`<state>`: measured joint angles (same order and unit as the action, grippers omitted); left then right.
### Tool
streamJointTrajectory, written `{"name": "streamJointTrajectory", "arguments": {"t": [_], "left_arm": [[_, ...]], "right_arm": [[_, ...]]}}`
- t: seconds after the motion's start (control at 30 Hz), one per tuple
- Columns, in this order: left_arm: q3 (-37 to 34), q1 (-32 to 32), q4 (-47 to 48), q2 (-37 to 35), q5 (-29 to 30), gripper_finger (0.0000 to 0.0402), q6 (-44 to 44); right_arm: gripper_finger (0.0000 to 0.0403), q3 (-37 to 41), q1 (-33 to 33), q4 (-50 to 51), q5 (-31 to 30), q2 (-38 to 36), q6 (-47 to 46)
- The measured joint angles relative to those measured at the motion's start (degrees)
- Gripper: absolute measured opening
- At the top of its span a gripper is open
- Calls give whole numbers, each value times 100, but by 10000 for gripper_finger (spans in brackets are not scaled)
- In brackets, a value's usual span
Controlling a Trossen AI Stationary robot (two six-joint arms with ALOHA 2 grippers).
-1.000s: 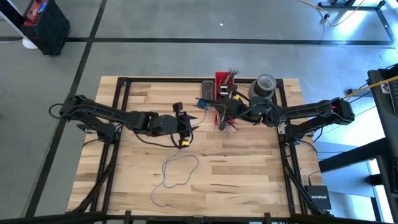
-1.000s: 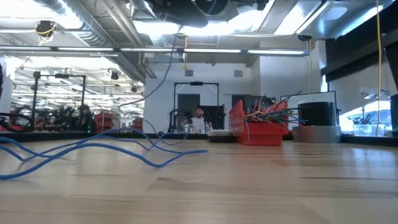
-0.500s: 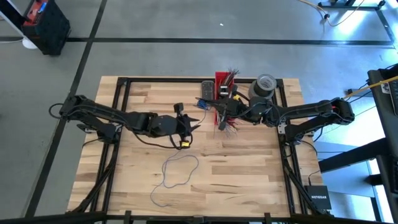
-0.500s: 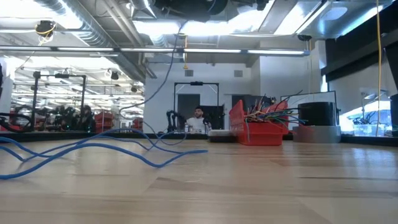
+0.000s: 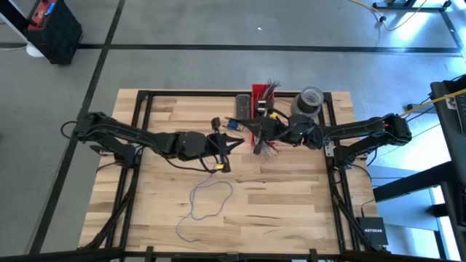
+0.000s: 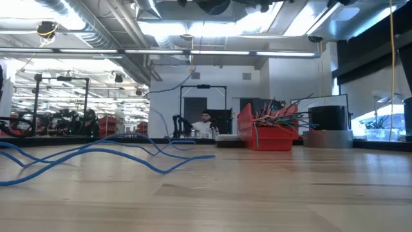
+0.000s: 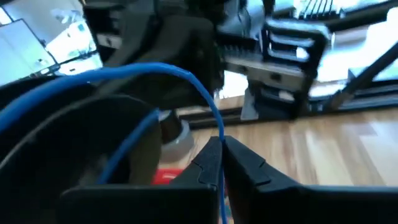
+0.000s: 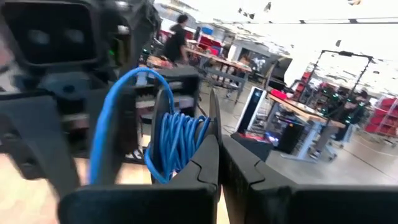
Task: Coil cords
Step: Coil the blue wire into the black spool
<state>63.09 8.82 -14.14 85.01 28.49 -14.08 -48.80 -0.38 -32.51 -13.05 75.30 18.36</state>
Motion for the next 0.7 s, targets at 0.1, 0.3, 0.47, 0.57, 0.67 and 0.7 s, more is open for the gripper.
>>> {"name": "streamJointTrajectory", "arguments": {"t": [0.1,0.3,0.47,0.57,0.67,0.7], "left_arm": [[0,-65,-293,62,-26,3,-21],[48,-233,-169,63,-68,4,160],[48,-329,292,125,-65,5,450],[49,-353,354,192,-36,5,465],[52,-389,523,249,-28,5,497],[52,-393,584,261,-23,5,516]], "right_arm": [[8,0,0,-52,66,56,-1],[8,0,36,-21,292,92,-14],[8,0,257,-400,81,-27,-6],[8,-2,407,-530,50,-148,-6],[8,3,527,-548,1,-327,-6],[8,2,540,-520,18,-399,-7]]}}
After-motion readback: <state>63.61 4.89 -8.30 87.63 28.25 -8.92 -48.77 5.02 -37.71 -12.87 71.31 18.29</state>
